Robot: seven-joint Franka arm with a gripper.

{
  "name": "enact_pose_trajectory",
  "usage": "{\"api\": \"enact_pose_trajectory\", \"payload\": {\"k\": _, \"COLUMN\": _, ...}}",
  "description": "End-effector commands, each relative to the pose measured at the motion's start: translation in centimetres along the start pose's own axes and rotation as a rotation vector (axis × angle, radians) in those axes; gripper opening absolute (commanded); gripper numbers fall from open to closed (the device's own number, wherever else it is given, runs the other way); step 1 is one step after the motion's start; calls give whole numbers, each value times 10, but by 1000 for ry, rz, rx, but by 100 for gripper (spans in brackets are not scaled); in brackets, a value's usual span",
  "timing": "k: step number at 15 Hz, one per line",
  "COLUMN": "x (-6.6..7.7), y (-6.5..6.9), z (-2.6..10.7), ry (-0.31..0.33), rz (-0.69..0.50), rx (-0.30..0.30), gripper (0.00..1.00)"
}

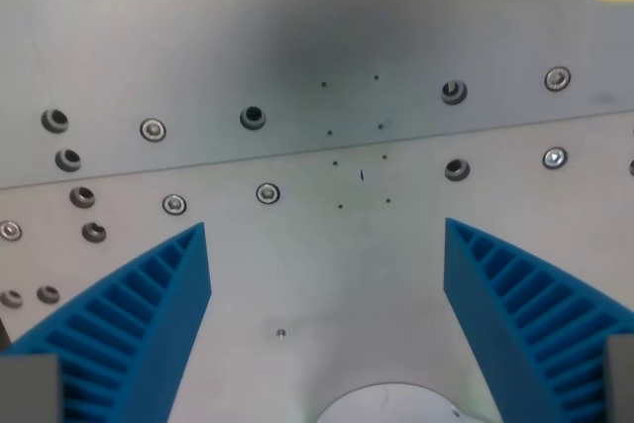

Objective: Move in gripper negative x

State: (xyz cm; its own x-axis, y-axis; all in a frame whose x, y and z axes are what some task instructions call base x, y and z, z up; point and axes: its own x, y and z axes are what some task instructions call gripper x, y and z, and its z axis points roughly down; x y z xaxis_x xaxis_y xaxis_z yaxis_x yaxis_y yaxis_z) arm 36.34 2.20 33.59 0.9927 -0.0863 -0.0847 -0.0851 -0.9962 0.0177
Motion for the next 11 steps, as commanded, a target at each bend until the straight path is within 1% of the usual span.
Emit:
{"api": "enact_pose_trajectory", "payload": {"k": 1, "x": -28, "y": -2, "z": -2, "ry": 78, "rz": 10, "rx": 14, "gripper": 100}}
{"api": "enact_pose_trajectory", "payload": {"k": 11, "x": -77, "y": -2, "z": 2, "ry": 78, "rz": 10, "rx": 14, "gripper": 100}}
